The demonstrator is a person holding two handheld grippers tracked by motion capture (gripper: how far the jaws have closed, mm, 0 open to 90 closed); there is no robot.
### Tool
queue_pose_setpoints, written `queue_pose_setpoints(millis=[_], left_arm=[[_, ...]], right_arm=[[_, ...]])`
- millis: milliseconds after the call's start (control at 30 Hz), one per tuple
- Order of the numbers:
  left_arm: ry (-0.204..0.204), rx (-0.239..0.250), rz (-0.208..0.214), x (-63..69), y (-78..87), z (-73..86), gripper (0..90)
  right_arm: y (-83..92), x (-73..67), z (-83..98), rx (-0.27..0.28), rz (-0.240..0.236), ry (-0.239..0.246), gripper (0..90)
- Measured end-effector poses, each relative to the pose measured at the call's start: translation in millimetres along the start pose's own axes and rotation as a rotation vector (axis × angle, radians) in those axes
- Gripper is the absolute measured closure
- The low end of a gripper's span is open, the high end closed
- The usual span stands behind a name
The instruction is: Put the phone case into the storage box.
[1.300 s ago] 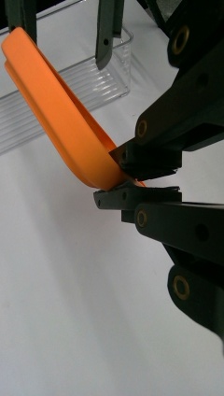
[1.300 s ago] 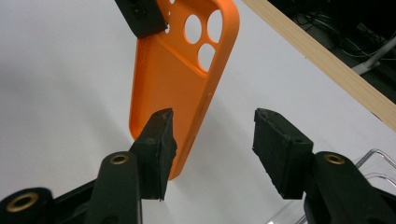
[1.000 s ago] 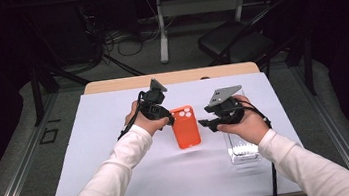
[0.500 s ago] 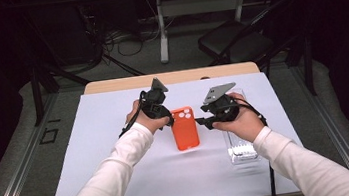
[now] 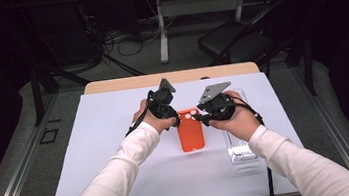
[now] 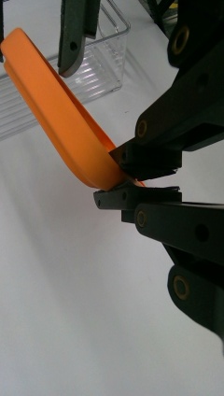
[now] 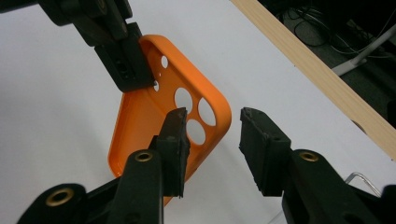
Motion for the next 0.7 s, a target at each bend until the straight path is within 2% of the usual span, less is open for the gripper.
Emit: queue_pose_setpoints(millis=[700], left_arm=[[-0.02, -0.01, 0.004, 7.2, -2.2, -0.4, 83.9]], right_arm=[[-2.2, -2.1, -1.8, -0.024, 0.032, 0.063, 75.5]])
Point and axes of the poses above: each handheld gripper's, and its own axes: y roughly backward along the jaws, z roughly out of its underside, x roughly to its right, the point moved 4 cm from there along -y, roughly forward along the jaws, and after that the axes turned 6 degrees about x, right-handed, at the moved point
